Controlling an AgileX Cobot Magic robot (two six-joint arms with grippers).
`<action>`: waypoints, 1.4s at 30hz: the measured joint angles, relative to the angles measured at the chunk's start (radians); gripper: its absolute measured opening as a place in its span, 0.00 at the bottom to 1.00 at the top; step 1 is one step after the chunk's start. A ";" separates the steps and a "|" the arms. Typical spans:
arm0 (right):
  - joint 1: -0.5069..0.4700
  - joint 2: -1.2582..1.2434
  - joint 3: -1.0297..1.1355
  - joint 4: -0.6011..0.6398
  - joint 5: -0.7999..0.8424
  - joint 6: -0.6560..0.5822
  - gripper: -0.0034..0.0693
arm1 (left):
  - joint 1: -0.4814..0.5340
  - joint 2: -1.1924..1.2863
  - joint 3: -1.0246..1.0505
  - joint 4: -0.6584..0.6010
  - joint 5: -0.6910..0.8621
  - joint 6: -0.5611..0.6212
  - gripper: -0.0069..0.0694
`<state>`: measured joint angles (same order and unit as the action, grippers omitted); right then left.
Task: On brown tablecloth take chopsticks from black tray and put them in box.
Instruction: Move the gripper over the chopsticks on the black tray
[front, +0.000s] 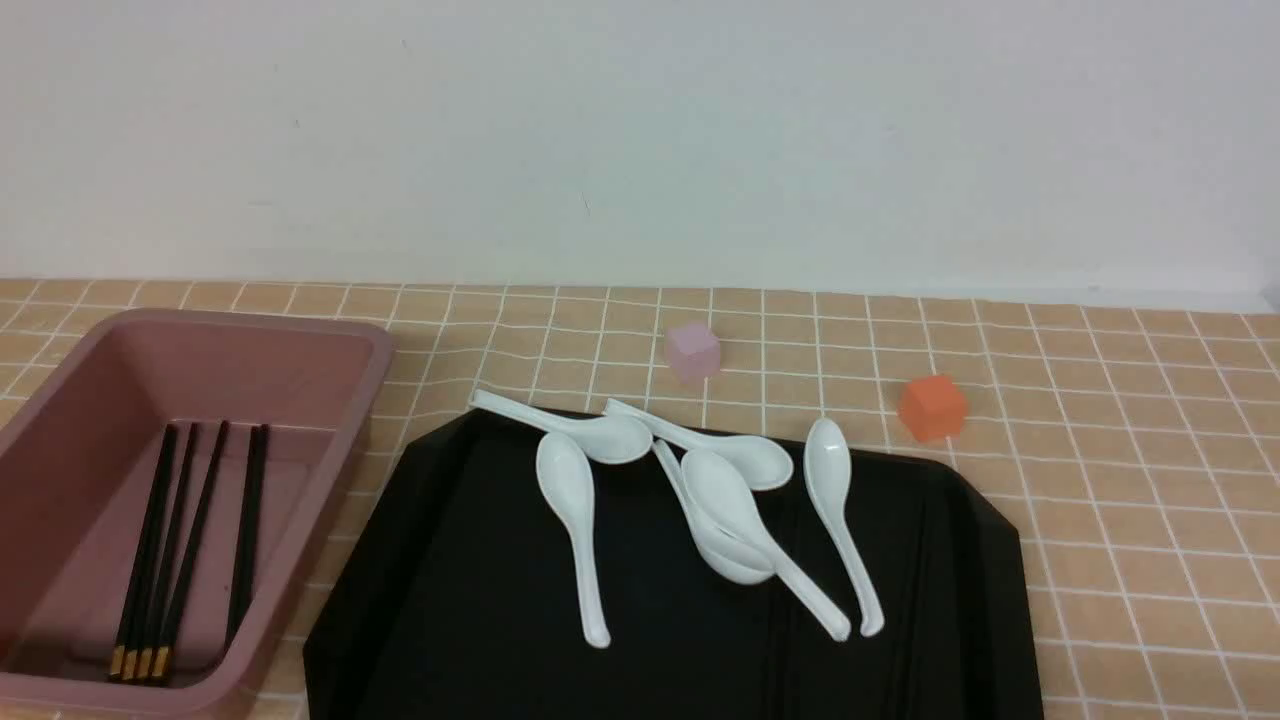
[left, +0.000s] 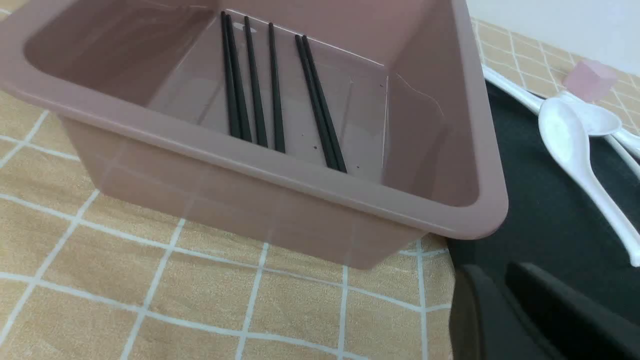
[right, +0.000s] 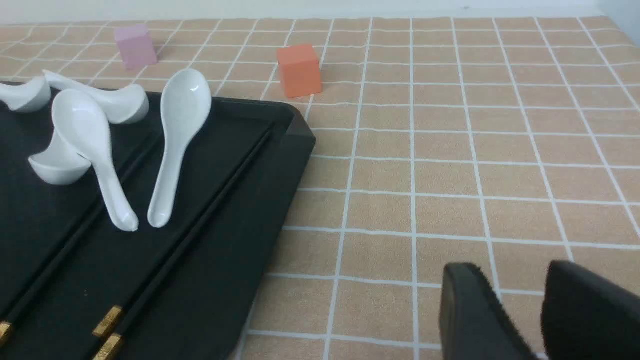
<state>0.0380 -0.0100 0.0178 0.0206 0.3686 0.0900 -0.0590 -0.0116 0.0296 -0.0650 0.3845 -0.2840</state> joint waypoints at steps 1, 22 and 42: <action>0.000 0.000 0.000 0.000 0.000 0.000 0.38 | 0.000 0.000 0.000 0.000 0.000 0.000 0.20; 0.000 0.000 0.000 0.000 0.000 0.000 0.38 | 0.000 0.000 0.000 0.001 0.000 0.000 0.23; 0.000 0.000 0.000 0.000 -0.002 0.000 0.38 | 0.000 0.000 0.000 0.001 0.000 0.000 0.25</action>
<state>0.0380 -0.0100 0.0178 0.0206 0.3670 0.0900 -0.0590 -0.0116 0.0296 -0.0642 0.3845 -0.2840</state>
